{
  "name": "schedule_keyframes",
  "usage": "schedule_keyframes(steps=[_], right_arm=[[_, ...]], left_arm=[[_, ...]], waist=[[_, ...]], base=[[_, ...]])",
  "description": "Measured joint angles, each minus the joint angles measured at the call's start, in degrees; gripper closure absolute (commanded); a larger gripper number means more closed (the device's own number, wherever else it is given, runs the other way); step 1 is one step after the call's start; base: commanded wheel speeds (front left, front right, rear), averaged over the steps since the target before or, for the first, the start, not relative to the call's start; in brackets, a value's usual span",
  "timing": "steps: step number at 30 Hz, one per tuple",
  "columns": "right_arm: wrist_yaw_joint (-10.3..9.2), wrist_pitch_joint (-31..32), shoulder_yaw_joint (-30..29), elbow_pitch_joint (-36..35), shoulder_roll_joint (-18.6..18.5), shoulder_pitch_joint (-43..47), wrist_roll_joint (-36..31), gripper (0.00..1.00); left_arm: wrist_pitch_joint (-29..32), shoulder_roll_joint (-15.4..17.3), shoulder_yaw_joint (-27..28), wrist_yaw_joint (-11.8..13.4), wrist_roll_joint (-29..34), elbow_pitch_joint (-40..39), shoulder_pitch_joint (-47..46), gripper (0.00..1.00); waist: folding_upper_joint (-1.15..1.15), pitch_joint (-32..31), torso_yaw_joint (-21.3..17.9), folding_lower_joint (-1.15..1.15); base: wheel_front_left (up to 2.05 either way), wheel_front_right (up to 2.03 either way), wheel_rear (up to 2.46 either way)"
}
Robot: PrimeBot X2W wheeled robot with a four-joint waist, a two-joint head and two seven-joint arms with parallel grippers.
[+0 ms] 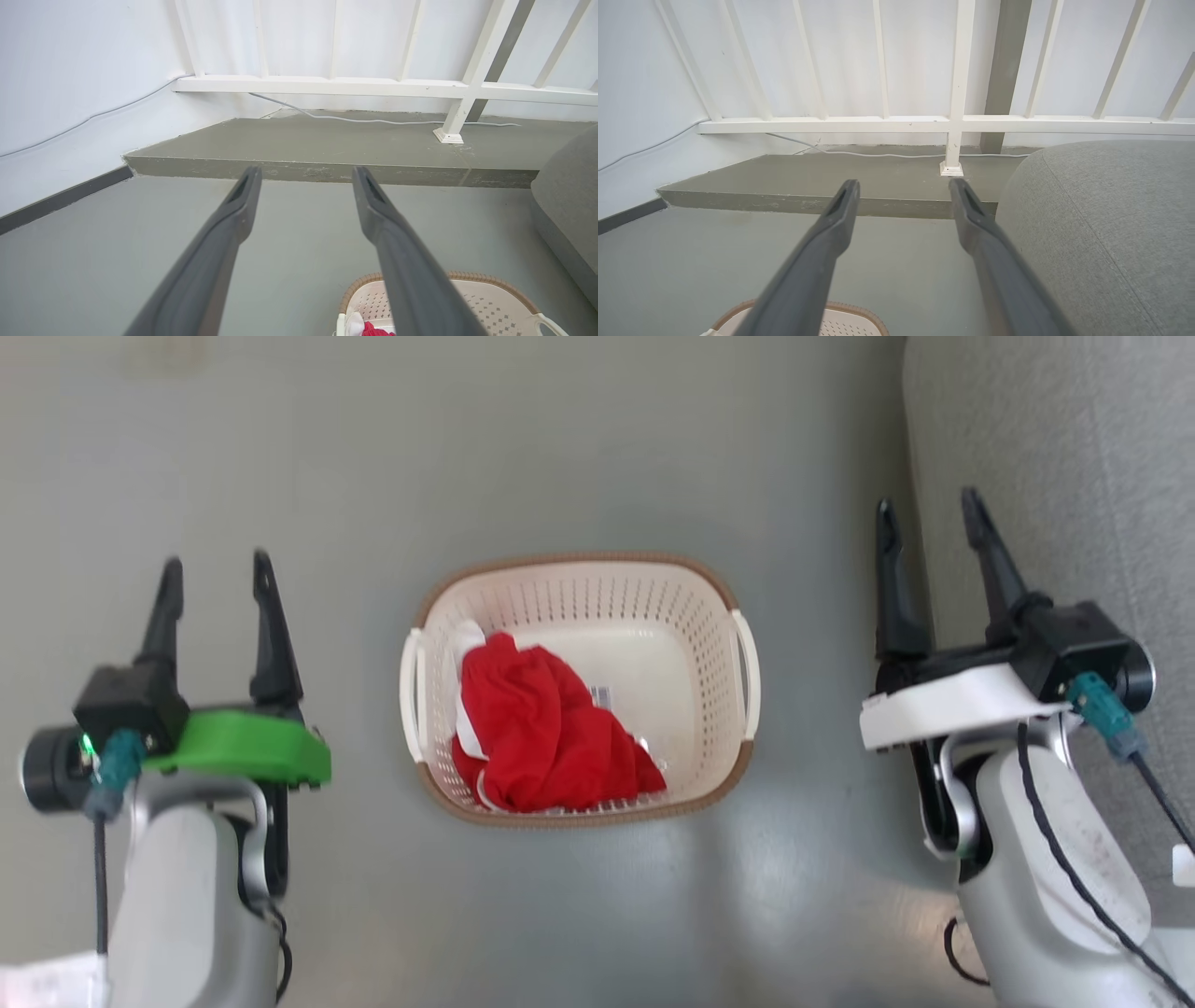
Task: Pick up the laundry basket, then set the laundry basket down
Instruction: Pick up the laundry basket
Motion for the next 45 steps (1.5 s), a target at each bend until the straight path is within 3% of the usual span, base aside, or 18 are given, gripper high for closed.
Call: schedule_keyframes(steps=[27, 45], right_arm=[[0.26, 0.0, 3.0, 4.2, 0.4, 13.7, 1.9, 0.00], [0.25, 0.0, 3.4, 3.6, 0.5, 15.1, 2.8, 0.00]], left_arm=[[0.0, 0.2, 0.6, 1.4, 0.5, -3.7, 21.0, 0.00], [0.0, 0.5, -0.6, 1.4, 0.4, -6.5, 25.1, 0.00]], waist=[[0.00, -20.6, -0.1, 0.00], [0.00, -23.5, -0.7, 0.00]], base=[[0.00, 0.00, 0.00], [0.00, 0.00, 0.00]])
